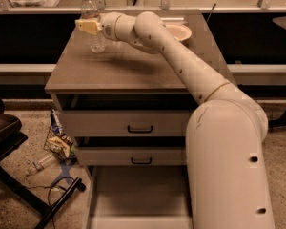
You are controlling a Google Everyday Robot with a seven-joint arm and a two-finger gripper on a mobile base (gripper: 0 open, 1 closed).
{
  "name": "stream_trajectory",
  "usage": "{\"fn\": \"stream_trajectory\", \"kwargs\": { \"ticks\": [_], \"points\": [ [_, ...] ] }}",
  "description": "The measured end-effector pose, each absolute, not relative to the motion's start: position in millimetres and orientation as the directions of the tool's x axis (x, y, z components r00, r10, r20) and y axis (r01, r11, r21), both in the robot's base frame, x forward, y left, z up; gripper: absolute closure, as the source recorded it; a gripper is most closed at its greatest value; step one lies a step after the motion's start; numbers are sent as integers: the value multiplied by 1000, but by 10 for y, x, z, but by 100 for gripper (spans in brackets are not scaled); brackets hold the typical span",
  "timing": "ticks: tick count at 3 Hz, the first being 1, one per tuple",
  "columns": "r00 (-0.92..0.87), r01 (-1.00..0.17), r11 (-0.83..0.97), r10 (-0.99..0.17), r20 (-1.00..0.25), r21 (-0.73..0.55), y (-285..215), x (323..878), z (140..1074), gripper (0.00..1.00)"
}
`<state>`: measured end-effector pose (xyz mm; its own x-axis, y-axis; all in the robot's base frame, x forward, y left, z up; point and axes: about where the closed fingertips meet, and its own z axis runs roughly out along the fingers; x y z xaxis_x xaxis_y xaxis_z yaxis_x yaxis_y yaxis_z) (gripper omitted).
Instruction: Place water bottle into bottom drawer
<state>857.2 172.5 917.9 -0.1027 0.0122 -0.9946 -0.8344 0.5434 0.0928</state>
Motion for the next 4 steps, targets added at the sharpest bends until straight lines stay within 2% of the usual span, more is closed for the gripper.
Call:
{"fn": "stream_trajectory", "kwargs": {
  "ticks": [1,2,3,4],
  "points": [
    [-102,-835,541,14,-995,93,1745,8570,9187,67],
    [-104,-838,537,13,-994,95,1788,8558,9176,98],
    [-105,-839,535,13,-994,95,1801,8555,9173,100],
    [-53,-868,494,4,-999,48,1625,8347,9622,100]
  ]
}}
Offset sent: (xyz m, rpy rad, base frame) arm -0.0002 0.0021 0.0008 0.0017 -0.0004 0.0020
